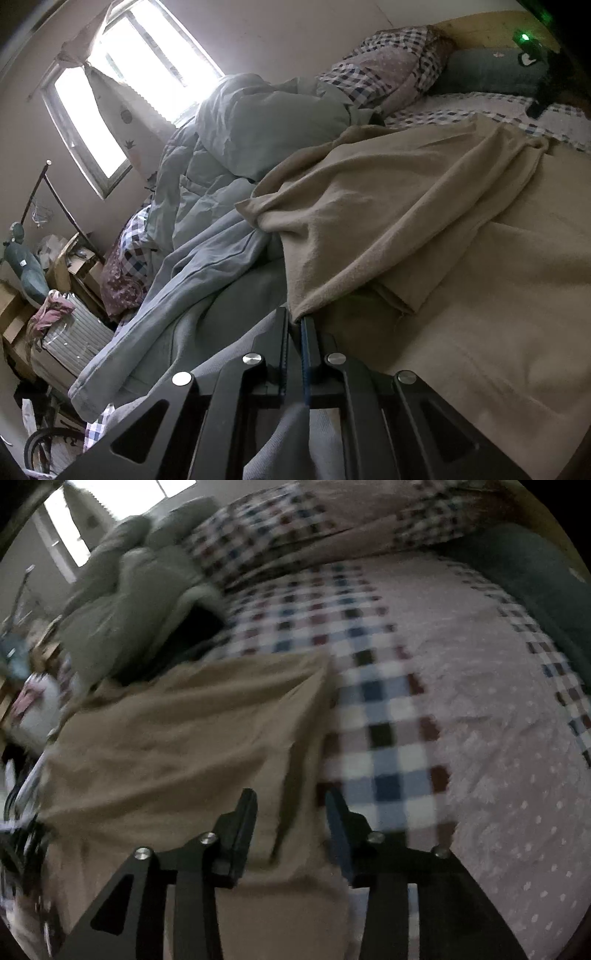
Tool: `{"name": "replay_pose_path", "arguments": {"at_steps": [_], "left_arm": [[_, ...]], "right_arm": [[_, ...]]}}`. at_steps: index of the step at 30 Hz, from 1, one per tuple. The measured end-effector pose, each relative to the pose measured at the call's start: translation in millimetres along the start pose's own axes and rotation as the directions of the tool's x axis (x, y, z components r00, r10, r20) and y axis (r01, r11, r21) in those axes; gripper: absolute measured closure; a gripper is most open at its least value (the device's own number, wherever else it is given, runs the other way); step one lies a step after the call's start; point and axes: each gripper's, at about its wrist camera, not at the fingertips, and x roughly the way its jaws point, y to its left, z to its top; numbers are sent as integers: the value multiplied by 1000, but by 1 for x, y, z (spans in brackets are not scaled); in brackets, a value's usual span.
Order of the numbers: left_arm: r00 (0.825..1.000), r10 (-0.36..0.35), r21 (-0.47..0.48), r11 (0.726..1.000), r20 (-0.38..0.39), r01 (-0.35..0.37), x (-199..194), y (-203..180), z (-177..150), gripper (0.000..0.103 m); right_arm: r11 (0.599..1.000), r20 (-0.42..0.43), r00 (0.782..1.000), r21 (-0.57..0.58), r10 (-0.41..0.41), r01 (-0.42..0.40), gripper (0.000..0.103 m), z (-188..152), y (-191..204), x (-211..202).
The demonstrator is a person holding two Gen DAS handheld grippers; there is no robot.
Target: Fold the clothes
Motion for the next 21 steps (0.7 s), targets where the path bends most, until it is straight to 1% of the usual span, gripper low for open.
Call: {"name": "replay_pose_path", "arguments": {"at_steps": [3,4,6,7,9,12,15,18,21], "left_arm": [[1000,-10,6,1000,-7,10,0,-1,1,98],[1000,-14,4,1000,-8,14,-1,-1,1,98],[1000,-26,-15,1000,-5,25,-2,-1,1,98],[1000,-28,-32,999,0,28,-3,0,1,98],[999,-40,-73,997,8,41,-5,3,-1,98],[999,-45,-103,994,15,46,-7,1,-7,98],[999,-46,-119,992,12,48,-7,-3,-11,98],[998,-61,-141,988,13,63,-3,-2,-14,98],[996,-85,-184,979,26,89,-1,5,-18,98]], "right_arm": [[997,-56,998,-79,-1,-3,60,-14,17,14],[995,-61,998,-96,-28,22,61,-16,21,16],[988,-65,994,-130,-90,81,62,-18,30,18],[984,-49,993,-150,-107,99,62,-17,36,15],[977,-21,997,-201,-79,73,62,-9,59,1],[949,19,1000,-314,9,-3,61,10,117,-22],[899,25,994,-430,108,-87,61,31,193,-32],[836,-25,981,-520,191,-176,60,48,276,-20],[780,-89,974,-586,208,-220,60,59,356,7]]}}
